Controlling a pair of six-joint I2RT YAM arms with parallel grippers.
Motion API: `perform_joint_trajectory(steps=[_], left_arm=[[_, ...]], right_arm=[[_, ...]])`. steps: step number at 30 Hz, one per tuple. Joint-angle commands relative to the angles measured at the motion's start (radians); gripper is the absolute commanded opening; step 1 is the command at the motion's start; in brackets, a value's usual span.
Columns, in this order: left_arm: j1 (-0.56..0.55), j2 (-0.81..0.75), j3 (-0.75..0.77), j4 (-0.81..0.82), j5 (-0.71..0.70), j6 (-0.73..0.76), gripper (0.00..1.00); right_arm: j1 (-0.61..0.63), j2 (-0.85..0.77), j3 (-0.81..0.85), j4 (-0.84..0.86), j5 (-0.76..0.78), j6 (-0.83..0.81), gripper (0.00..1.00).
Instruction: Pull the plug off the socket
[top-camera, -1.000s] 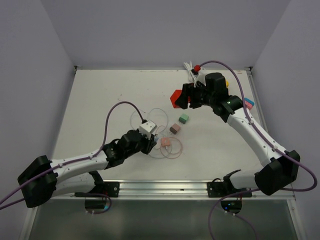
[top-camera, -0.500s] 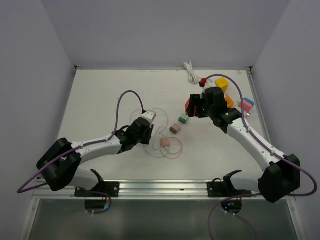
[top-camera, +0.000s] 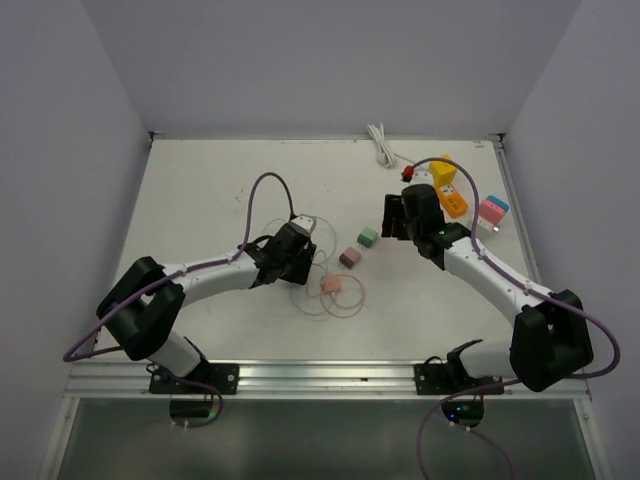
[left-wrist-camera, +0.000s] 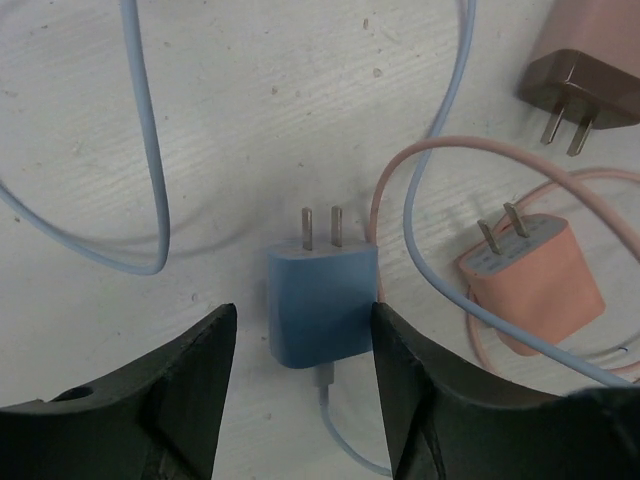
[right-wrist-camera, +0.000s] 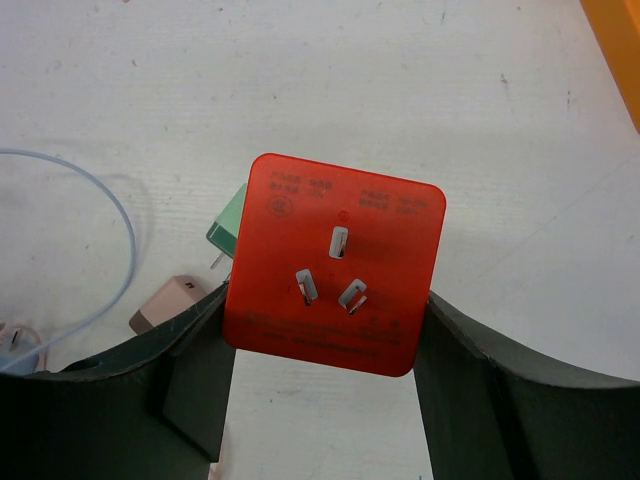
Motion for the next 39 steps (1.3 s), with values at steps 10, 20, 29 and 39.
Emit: perform_joint_trajectory(steps=[10,20,29,39], left_arm=[[0.042,-0.144,0.18,-0.247,0.006,0.002,1.0],[0.251,-0.322,0.27,-0.35,-0.048,0.109,1.0],[0.289,-0.533,0.002,-0.097,-0.324,0.141,1.0],[0.309,-0.523,0.002,-0.115,-0.33,0.141,1.0]], right_arm=[[-0.002,0.148,0.07,0.206,0.054,-0.035,0.0],[-0.002,0.485,0.339,0.3,0.014,-0.152,0.0],[-0.002,0.766,0.635,0.306,-0.013,-0.25,0.0],[0.0,1.051,1.063,0.047,-0.063,-0.304,0.14]])
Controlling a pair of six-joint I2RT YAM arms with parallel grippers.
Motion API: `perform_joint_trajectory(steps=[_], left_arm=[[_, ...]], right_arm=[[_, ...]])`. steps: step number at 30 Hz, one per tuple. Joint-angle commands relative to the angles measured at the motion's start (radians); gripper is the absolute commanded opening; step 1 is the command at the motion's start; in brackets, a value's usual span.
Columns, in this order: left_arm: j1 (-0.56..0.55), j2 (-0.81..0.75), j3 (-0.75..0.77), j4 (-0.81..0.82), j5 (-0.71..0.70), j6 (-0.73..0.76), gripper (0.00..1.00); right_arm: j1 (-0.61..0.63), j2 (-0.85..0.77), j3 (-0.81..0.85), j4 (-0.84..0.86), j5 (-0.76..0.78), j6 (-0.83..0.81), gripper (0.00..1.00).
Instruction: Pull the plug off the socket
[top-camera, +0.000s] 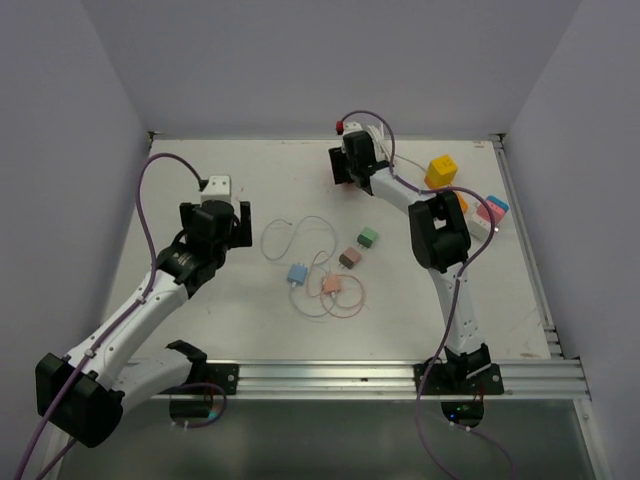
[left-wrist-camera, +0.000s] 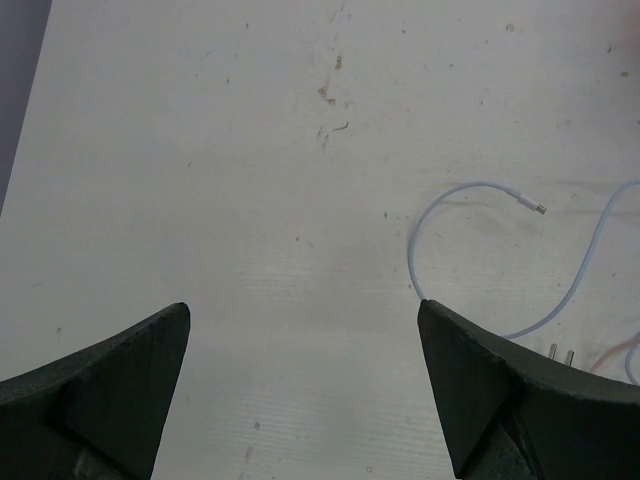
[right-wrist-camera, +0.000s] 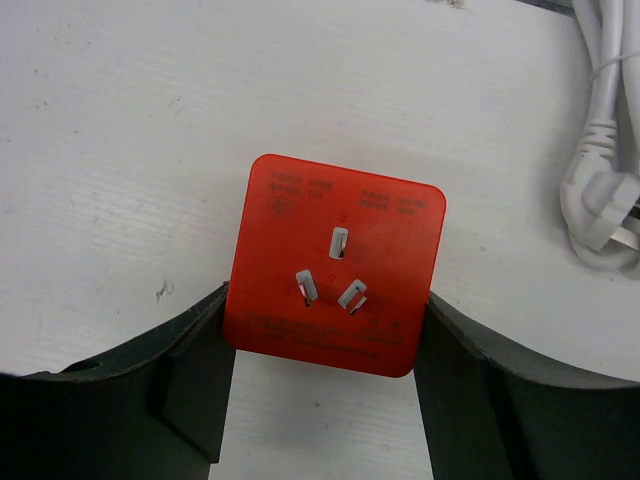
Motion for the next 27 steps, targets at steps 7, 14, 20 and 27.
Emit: perform_joint_trajectory(steps=[7,14,20,27], left_arm=[[0.018,-0.012,-0.001,0.067,-0.012,0.021,1.0],[0.023,-0.024,-0.003,0.064,0.0,0.024,1.0],[0.023,-0.04,-0.004,0.061,0.011,0.024,1.0],[0.023,-0.053,-0.003,0.056,0.019,0.023,1.0]], right_arm=[[-0.002,0.07,0.175,-0.138,-0.037,-0.037,0.69],[-0.002,-0.024,0.167,-0.186,-0.056,-0.002,0.93],[-0.002,-0.203,0.074,-0.209,-0.024,0.01,0.95],[-0.024,-0.447,-0.196,-0.192,0.229,0.042,0.96]])
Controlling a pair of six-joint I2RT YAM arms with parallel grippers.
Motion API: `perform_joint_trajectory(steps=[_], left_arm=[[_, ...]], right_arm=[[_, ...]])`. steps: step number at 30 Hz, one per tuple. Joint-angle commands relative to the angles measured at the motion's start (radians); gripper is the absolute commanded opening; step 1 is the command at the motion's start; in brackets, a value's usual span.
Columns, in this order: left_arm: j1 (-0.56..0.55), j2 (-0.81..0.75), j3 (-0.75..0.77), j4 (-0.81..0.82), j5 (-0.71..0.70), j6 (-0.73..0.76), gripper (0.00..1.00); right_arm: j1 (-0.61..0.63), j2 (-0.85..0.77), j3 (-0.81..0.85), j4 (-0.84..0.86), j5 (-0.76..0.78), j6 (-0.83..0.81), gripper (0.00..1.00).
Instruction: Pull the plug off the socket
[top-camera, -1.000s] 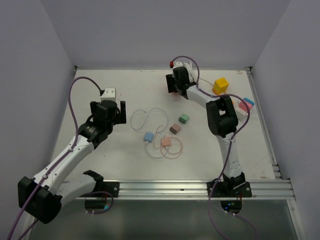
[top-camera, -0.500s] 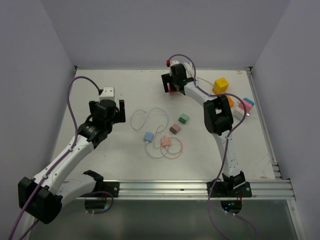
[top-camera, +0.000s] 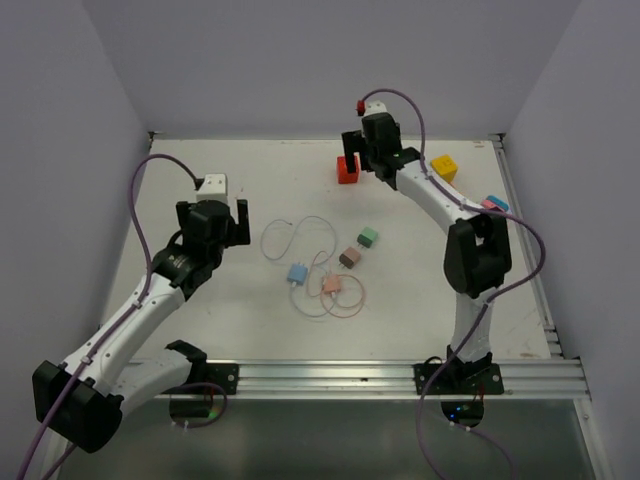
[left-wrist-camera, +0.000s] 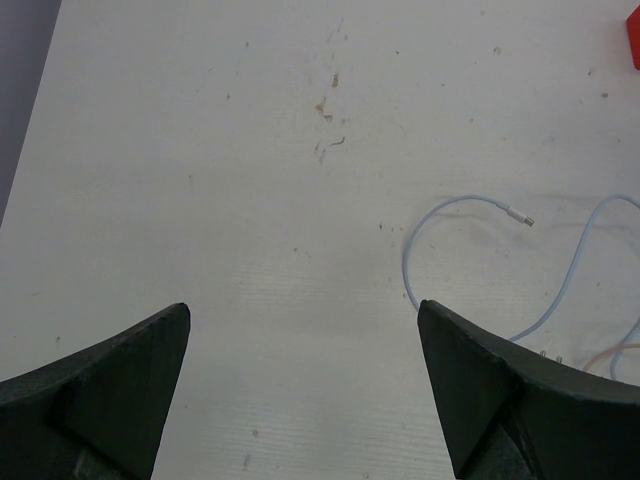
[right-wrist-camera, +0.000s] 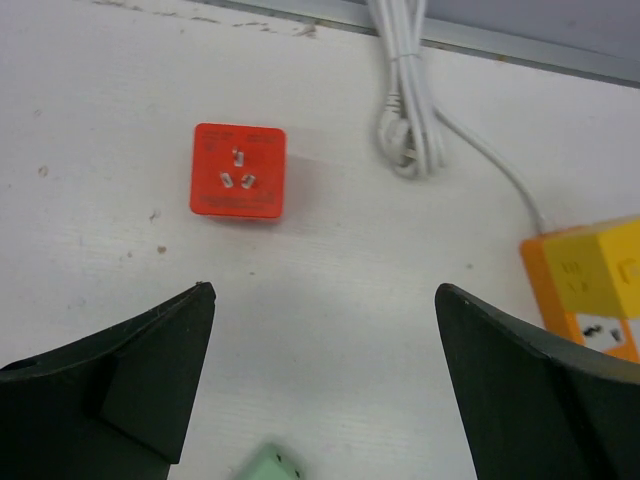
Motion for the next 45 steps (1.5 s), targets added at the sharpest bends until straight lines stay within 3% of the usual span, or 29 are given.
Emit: perform_joint_trajectory(steps=[1,9,16,25,36,45], left_arm=[[0.009,-0.027,-0.002,0.039,0.006,0.017,1.0],[0.009,-0.052,-0.005,0.041,0.031,0.019,1.0],[0.009,-0.061,-0.007,0.046,0.062,0.022,1.0],[0.009,-0.061,-0.008,0.049,0.074,0.021,1.0],[0.009,-0.053,-0.01,0.05,0.089,0.025,1.0],[0.009,-0.052,-0.01,0.052,0.1,0.027,0.99]], right_arm=[[-0.037,-0.144,-0.108,0.011,0.214,0.038,0.96],[-0.189,-0.388,-0.376,-0.034,0.337,0.204,0.96],[-0.391,-0.498,-0.502,-0.083,0.379,0.341,0.99],[-0.545,-0.459,-0.498,-0.107,0.332,0.431,0.99],[-0.591,-0.354,-0.505,-0.023,0.134,0.381,0.98],[-0.591,-0.3,-0.499,-0.049,0.123,0.361,0.95]])
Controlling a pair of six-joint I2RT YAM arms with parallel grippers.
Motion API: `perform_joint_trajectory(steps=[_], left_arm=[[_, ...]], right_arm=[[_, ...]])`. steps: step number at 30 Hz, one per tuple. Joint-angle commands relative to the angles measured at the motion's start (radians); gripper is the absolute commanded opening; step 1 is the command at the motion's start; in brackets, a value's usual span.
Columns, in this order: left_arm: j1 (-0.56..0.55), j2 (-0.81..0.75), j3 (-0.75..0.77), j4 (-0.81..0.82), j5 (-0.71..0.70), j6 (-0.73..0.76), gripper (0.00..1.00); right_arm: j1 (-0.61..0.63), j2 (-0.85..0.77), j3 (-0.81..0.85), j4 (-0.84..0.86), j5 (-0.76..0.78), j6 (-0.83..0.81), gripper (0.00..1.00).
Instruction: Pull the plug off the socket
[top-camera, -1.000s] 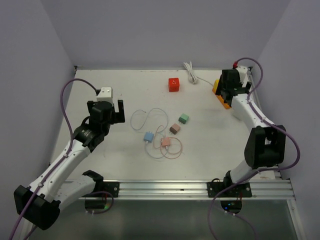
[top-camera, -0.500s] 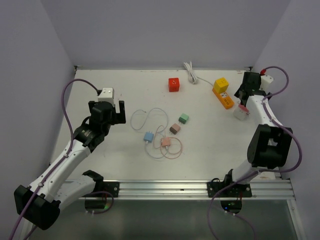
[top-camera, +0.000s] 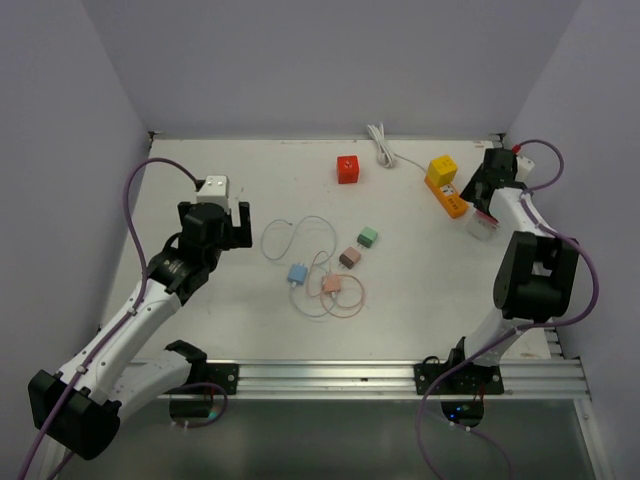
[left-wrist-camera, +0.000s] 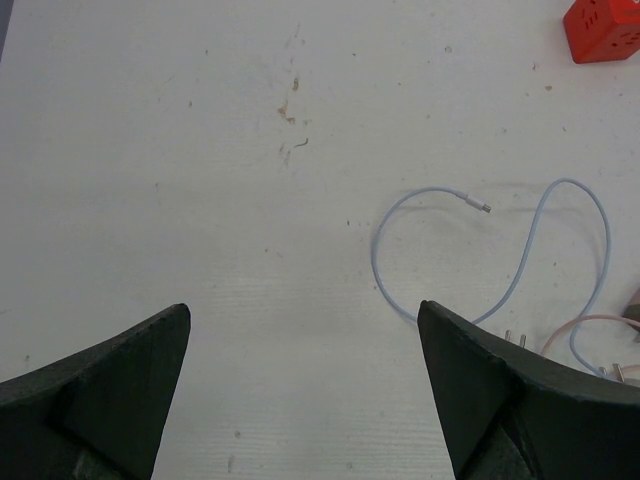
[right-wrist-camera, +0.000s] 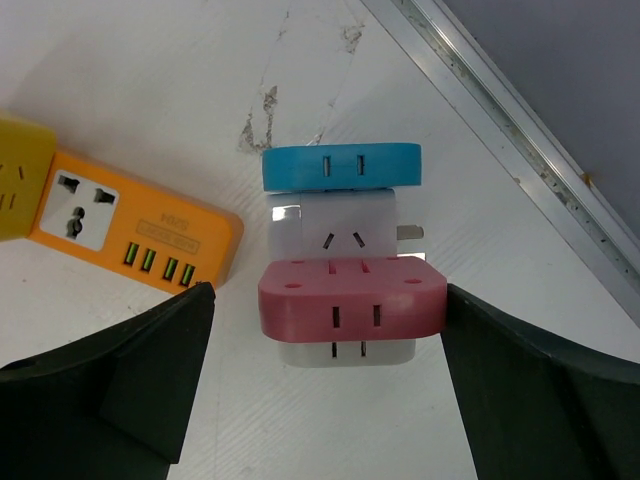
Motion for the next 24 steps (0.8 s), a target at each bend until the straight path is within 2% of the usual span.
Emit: perform_joint_trajectory(steps=[1,7,13,17,18,21,22,24], left_arm=[[0.009,-0.007,0.0,0.05,0.012,0.015,1.0],[0.009,-0.009,0.0,0.051,0.014,0.013,1.0],[0.009,-0.01,-0.002,0.051,0.015,0.016,0.99],[0.009,-0.012,-0.002,0.051,0.012,0.018,0.99],[0.009,-0.012,-0.002,0.051,0.012,0.018,0.99],[0.009,-0.01,-0.003,0.051,0.015,0.018,0.99],[0.009,-0.01,-0.003,0.051,0.018,0.018,0.99],[0.009,-0.01,-0.003,0.053,0.02,0.019,0.99]], right_arm=[[-0.003,0.018,0.008,0.004,-0.011,-0.012,0.95],[-0.001,0.021,-0.013,0.006,0.038,-0.042,0.89],[-0.003,0.035,-0.019,0.013,0.073,-0.068,0.78],[-0.003,0.027,-0.036,0.015,0.044,-0.078,0.61],[-0.001,0.009,-0.042,0.021,0.0,-0.078,0.58],[0.0,-0.025,-0.073,0.023,-0.066,-0.082,0.43],[0.005,-0.051,-0.094,0.017,-0.111,-0.076,0.35],[0.031,-0.08,-0.119,0.01,-0.137,-0.068,0.29]])
